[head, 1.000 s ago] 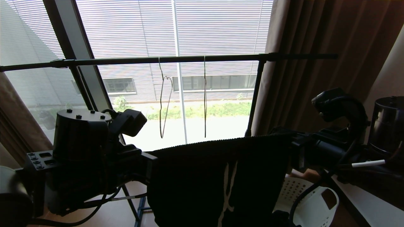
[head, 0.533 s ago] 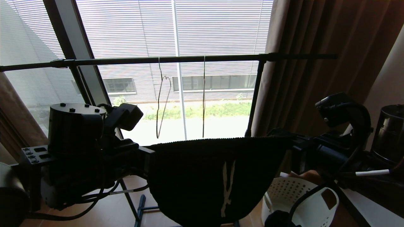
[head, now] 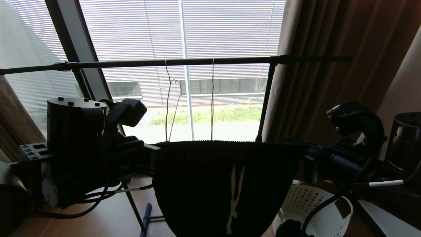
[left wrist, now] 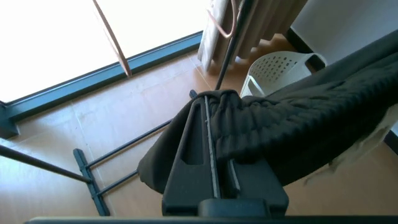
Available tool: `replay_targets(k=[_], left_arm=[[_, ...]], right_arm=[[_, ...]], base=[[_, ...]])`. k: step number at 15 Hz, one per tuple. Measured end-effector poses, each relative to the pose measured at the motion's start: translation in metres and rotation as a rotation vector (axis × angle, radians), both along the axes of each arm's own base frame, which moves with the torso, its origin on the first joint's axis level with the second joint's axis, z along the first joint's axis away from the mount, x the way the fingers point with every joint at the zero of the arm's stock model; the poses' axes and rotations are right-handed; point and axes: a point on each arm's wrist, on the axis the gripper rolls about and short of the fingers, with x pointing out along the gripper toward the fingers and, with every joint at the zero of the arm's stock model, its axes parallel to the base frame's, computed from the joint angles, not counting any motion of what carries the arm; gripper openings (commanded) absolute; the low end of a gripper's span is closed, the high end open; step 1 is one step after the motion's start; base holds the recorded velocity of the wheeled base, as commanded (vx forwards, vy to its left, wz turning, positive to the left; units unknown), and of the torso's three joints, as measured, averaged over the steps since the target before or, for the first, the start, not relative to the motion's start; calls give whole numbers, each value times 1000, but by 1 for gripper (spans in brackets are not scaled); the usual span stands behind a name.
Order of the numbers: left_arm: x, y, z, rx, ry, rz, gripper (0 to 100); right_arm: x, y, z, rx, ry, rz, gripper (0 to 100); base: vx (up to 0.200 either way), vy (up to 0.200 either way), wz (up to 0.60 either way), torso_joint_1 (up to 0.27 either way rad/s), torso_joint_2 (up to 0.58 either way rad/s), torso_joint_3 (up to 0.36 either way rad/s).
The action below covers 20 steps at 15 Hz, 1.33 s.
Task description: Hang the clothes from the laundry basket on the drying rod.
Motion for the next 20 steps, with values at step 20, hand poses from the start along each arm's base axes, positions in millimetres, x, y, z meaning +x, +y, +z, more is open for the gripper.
replay_targets(k=[20], left_arm=[[95, -80, 85, 5, -112, -153, 0]], right_arm=[[-37, 89, -18, -104, -34, 456, 0]], base=[[0, 0, 0, 0, 0, 0]])
